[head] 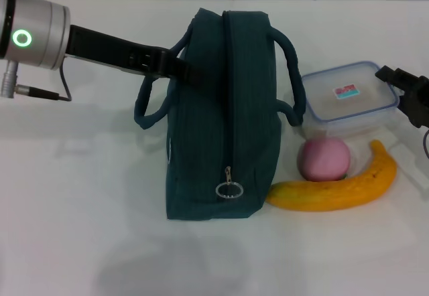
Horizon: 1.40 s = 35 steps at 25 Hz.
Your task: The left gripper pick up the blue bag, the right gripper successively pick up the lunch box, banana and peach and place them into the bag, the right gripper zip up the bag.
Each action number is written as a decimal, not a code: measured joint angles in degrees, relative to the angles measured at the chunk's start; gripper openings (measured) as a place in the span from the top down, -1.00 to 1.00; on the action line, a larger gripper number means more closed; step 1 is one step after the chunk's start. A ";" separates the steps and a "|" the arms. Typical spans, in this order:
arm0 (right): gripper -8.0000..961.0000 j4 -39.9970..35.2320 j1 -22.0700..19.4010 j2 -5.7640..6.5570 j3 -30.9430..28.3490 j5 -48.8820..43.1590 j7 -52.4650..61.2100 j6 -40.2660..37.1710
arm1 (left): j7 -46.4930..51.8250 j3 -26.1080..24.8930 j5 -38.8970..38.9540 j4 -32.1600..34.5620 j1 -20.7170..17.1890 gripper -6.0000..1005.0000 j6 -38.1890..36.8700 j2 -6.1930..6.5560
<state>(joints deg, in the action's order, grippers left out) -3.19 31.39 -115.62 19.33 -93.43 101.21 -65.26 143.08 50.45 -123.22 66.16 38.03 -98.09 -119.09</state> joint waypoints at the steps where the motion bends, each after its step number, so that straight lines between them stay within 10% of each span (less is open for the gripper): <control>1: -0.26 0.00 -0.03 0.00 0.03 0.00 0.00 -0.17 | 0.00 0.00 0.00 0.03 0.05 0.89 0.00 0.00; 9: 0.52 -0.57 -0.70 -0.03 0.37 0.26 -0.44 -4.78 | 0.00 0.09 0.00 -0.16 -0.03 0.88 0.01 0.00; 35: 0.66 3.14 -2.27 -0.32 -0.82 4.02 18.56 -10.30 | -0.41 0.09 1.12 -0.14 0.19 0.88 0.16 -0.09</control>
<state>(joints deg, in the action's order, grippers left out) -0.05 29.12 -115.94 18.51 -89.40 119.77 -75.56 142.67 50.54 -122.10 66.02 38.22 -97.93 -119.18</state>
